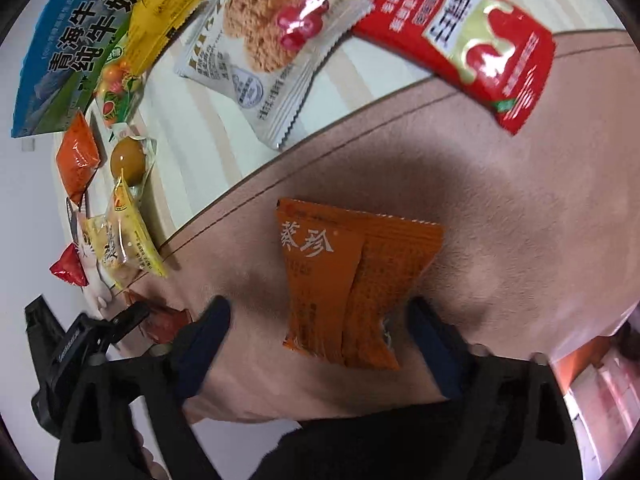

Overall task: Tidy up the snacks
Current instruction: 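Grasp the brown packet with left gripper while right grasps orange packet, then carry brown and orange packets into the box and release both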

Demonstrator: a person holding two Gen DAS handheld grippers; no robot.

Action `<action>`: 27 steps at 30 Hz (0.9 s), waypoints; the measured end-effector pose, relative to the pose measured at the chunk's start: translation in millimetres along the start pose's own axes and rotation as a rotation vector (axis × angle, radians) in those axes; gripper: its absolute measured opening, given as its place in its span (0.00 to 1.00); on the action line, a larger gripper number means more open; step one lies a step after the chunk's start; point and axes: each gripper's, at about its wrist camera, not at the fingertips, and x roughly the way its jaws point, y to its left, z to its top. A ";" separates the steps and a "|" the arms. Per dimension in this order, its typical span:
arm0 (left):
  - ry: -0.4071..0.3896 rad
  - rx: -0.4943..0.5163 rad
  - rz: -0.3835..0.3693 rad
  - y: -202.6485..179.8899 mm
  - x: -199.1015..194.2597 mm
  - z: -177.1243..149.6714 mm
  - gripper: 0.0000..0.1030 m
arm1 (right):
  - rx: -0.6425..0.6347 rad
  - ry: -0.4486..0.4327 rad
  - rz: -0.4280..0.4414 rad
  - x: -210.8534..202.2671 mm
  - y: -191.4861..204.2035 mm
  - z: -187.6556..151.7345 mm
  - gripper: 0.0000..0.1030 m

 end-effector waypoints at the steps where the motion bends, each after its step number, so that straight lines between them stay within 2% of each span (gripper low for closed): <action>1: -0.007 0.001 0.010 -1.9 2.7 -0.5 0.78 | 0.001 0.007 0.004 5.2 2.5 0.0 0.80; 4: -0.057 0.042 0.052 -12.9 9.7 -8.7 0.77 | -0.011 0.013 -0.017 18.5 6.3 -1.9 0.80; 5: -0.084 0.075 0.068 -17.5 9.4 -12.1 0.76 | -0.024 0.008 -0.029 20.7 8.0 -2.3 0.74; 6: -0.106 0.112 0.087 -22.5 8.3 -14.8 0.70 | -0.039 0.001 -0.052 22.7 10.4 -3.0 0.68; 7: -0.127 0.165 0.109 -29.3 7.5 -19.1 0.63 | -0.059 -0.004 -0.071 23.9 12.0 -3.5 0.57; 9: -0.166 0.295 0.147 -44.9 6.6 -30.9 0.55 | -0.098 -0.005 -0.077 24.4 12.9 -4.7 0.51; 12: -0.197 0.542 0.242 -67.6 11.7 -58.6 0.54 | -0.188 0.006 -0.103 25.0 17.5 -7.7 0.47; 14: -0.195 0.668 0.285 -77.1 17.3 -77.5 0.54 | -0.270 0.016 -0.134 24.8 26.4 -10.5 0.46; 15: -0.197 0.696 0.303 -80.0 20.1 -84.0 0.54 | -0.339 0.013 -0.167 24.0 35.9 -11.8 0.46; 17: -0.189 0.717 0.316 -82.4 25.3 -92.0 0.55 | -0.442 -0.020 -0.233 22.1 51.9 -11.7 0.46; 19: -0.184 0.689 0.307 -84.5 29.7 -93.2 0.56 | -0.541 -0.075 -0.318 21.0 68.9 -12.3 0.47; 21: -0.185 0.664 0.304 -85.6 32.6 -88.9 0.56 | -0.573 -0.084 -0.369 25.8 77.0 -10.4 0.57; 23: -0.192 0.646 0.312 -88.2 33.1 -93.3 0.57 | -0.544 -0.081 -0.343 28.8 77.3 -9.6 0.63; 27: -0.214 0.626 0.314 -87.0 28.8 -86.5 0.57 | -0.489 -0.088 -0.328 33.1 68.1 -14.6 0.63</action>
